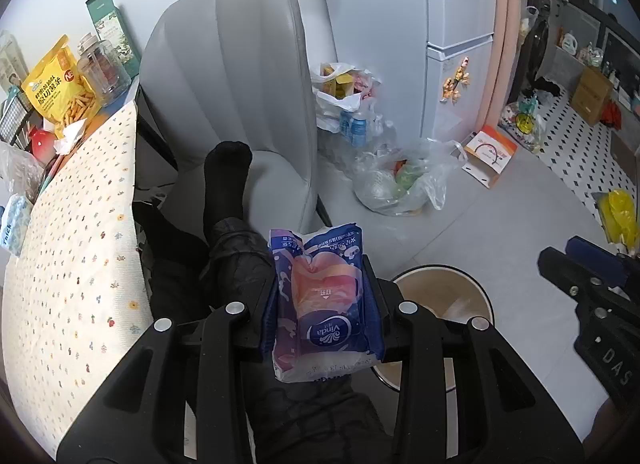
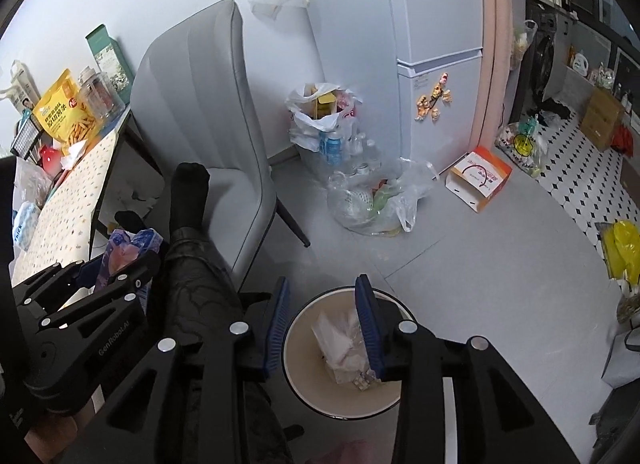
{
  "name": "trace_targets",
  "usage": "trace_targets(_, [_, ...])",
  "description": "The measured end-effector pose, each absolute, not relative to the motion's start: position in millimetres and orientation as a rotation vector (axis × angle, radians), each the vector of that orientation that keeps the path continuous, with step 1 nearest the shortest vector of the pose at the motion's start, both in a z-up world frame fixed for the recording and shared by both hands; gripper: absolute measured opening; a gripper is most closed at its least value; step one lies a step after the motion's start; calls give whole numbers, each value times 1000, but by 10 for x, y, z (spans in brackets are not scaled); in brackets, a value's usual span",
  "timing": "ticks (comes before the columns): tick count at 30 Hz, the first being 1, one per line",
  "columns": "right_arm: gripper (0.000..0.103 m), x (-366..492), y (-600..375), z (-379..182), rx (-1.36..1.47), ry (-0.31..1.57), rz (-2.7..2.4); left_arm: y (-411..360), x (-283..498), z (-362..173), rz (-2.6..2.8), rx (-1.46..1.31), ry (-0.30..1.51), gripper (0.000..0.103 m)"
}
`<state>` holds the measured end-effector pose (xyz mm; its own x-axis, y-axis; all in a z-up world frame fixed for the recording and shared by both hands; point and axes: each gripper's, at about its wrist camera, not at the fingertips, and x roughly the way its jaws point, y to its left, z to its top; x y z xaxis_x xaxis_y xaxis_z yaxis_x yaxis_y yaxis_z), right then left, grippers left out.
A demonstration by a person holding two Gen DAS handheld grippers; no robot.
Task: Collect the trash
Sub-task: 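Open the right gripper over the bin, then open the left gripper, then move both open grippers back over the cleared table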
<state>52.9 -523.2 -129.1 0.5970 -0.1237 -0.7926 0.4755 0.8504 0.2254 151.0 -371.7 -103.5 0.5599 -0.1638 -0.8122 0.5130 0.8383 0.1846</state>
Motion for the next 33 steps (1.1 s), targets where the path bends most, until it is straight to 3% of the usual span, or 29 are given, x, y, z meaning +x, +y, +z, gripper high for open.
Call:
trace_targets(14, [35,-88,-5706,-1194,475,832,-522,-4282,1112,-1117,-580,476,923,37])
trace_targets(17, [35,-215,-5800,-1173,485,822,-551,-4407,1013,-1101,-628,486,927,49])
trace_targets(18, [35,-257,-5822,-1164,489,817,-558,-4430,985,-1090,-634,496,923,67])
trace_targets(20, [35,-295,-5832,-1150,493,809,-563,-4442,944,-1046,-626,500,901,86])
trace_targets(21, [35,-315,-5832,-1142,496,804,-566,-4428,935,-1003,-620,495,887,90])
trace_targets(27, [37,-357,-5823,-1101,501,790,-557,-4298,974,-866,-576,473,866,97])
trace_targets(33, [45,-338,-5712,-1001,484,769,-546,-4076,1006,-728,-546,446,842,97])
